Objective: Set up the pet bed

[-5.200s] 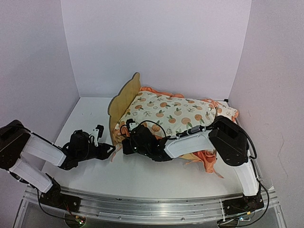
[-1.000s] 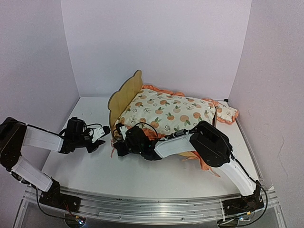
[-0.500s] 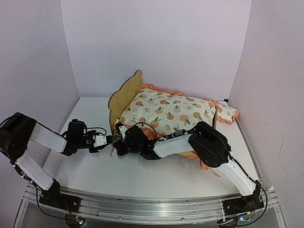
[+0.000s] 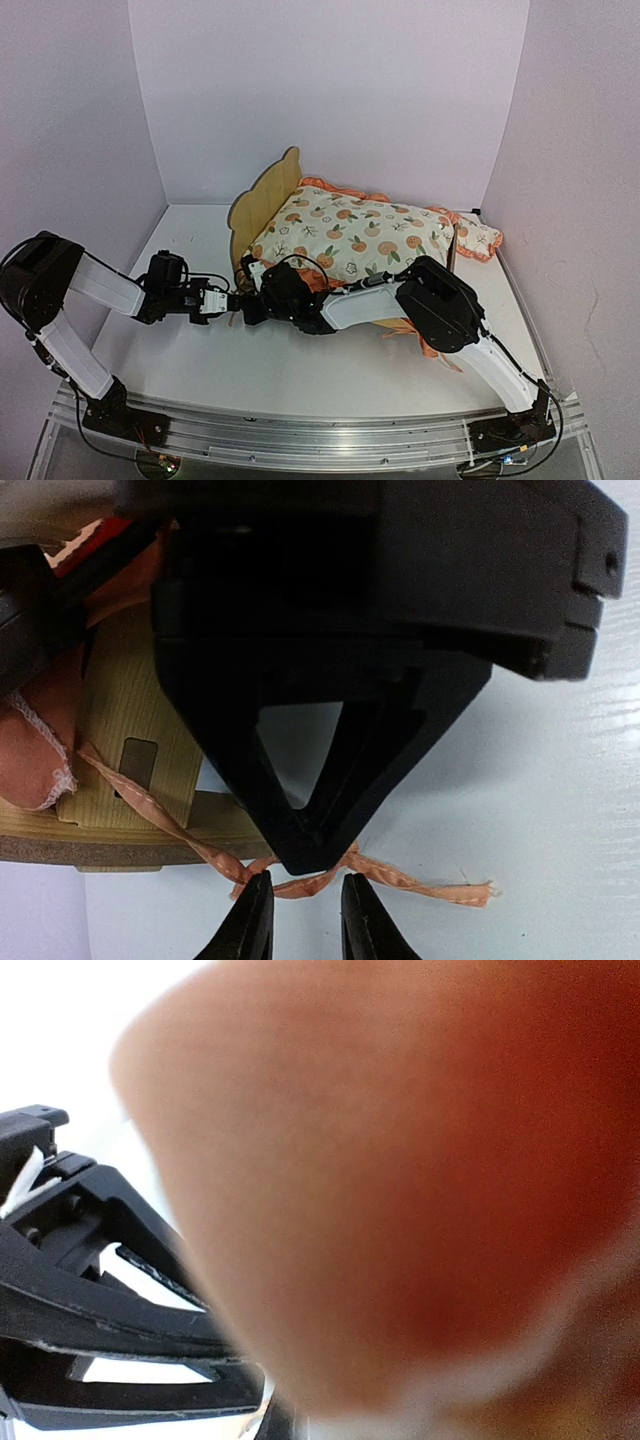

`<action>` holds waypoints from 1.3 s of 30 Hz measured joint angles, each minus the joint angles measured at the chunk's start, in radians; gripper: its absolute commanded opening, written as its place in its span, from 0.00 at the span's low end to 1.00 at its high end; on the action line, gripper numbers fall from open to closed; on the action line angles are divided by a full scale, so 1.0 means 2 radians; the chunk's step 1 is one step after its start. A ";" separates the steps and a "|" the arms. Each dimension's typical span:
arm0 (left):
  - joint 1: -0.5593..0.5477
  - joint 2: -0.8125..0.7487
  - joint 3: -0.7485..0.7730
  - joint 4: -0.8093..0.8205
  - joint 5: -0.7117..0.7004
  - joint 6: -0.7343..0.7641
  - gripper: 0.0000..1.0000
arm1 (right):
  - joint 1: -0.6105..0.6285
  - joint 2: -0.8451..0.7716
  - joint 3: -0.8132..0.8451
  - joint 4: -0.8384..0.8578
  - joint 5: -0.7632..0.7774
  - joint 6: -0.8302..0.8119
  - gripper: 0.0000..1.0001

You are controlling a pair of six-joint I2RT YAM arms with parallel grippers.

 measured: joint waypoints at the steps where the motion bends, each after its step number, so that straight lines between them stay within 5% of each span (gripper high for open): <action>1: 0.002 0.000 0.002 -0.006 0.000 0.007 0.28 | 0.000 0.000 0.000 0.000 0.000 0.000 0.00; 17: 0.058 0.016 0.047 -0.045 0.068 0.083 0.32 | -0.002 0.003 0.006 -0.002 -0.002 0.000 0.00; 28: 0.058 0.051 0.069 -0.032 0.078 0.111 0.18 | -0.004 0.004 0.010 -0.003 -0.003 0.000 0.00; 39: 0.058 0.052 0.073 -0.035 0.090 0.128 0.17 | -0.004 0.004 0.010 -0.003 -0.004 0.000 0.00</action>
